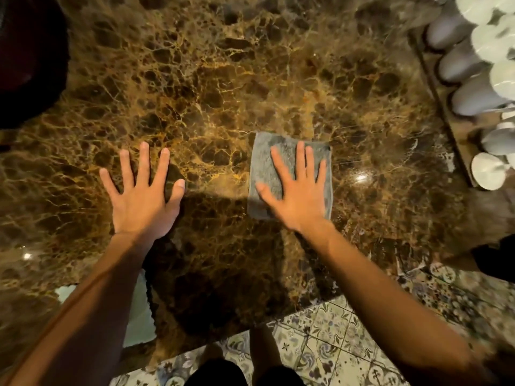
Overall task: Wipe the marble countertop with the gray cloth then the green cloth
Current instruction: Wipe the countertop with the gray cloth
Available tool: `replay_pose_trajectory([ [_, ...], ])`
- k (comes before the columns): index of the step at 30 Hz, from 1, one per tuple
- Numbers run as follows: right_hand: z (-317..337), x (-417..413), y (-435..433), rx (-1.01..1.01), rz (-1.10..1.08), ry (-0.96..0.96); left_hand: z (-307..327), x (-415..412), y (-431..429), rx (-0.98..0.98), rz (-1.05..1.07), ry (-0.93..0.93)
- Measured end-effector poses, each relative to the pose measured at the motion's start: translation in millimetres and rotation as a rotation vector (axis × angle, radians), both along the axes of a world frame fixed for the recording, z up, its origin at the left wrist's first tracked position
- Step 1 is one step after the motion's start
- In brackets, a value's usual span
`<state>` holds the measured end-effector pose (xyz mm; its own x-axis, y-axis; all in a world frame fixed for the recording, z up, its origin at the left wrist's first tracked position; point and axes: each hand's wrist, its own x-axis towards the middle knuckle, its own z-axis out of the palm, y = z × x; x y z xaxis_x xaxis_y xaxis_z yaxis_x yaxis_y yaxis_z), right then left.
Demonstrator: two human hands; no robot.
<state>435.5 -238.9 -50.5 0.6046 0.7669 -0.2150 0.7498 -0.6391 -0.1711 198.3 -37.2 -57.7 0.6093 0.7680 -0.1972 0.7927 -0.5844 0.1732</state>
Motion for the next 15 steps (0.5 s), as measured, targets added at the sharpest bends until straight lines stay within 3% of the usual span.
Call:
replay_pose_trajectory([
  [7,1,-89,-111,-0.069,0.005,-0.013,1,2,-1,0.004,0.022,0.023],
  [15,0,-4,-35,-0.041,-0.074,0.017,-1,2,0,-0.008,0.022,0.021],
])
